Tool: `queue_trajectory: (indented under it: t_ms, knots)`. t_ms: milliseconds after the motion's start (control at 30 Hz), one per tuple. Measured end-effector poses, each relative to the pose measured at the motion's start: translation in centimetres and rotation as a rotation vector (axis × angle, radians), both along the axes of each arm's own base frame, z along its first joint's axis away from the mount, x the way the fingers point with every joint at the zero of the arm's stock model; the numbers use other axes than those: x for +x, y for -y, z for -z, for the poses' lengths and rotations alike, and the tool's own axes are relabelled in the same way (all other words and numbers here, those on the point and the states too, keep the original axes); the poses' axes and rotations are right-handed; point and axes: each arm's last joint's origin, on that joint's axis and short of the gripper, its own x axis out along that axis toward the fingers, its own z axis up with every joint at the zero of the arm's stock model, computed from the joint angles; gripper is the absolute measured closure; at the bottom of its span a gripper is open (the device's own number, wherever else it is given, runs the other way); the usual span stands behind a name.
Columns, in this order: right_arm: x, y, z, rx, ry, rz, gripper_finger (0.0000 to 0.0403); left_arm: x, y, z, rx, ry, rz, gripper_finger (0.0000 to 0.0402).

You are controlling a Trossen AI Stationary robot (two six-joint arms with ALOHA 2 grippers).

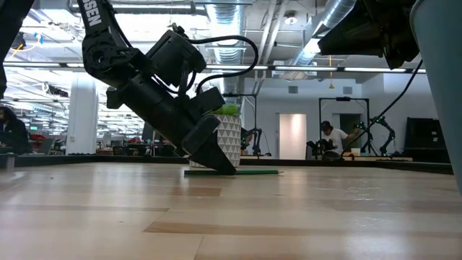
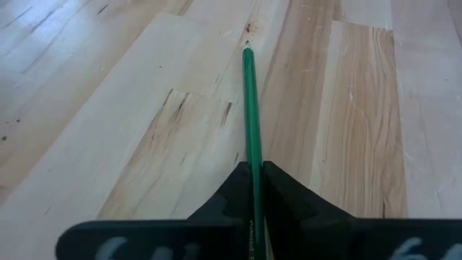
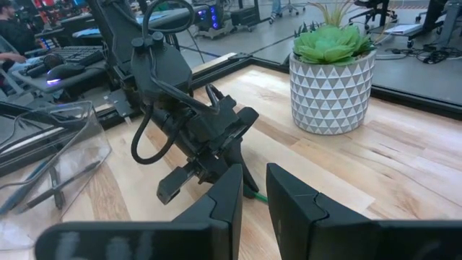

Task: Sort pens & pencils
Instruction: Put the green pencil into the blue bin

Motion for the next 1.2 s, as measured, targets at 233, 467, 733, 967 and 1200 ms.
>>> queue_trajectory:
  t_ms: [233,467,733,967,1200]
  knots:
    - [0.0,0.0,0.0,0.0,0.0,0.0,0.0316,0.0,0.0,0.0,0.003,-0.001,0.002,0.0394]
    - [0.0,0.0,0.0,0.0,0.0,0.0,0.0316,0.0,0.0,0.0,0.004,-0.001,0.001,0.0393]
    - [0.0,0.0,0.0,0.0,0.0,0.0,0.0316,0.3,0.0,-0.3,0.042,0.036,0.009,0.0394]
    - [0.0,0.0,0.0,-0.001,-0.002,0.0,0.0316,0.3,0.0,-0.4,0.044,0.041,0.009,0.0394]
    - [0.0,0.0,0.0,-0.001,-0.002,0.0,0.0316,0.0,0.0,-1.6,0.055,0.047,0.018,0.0395]
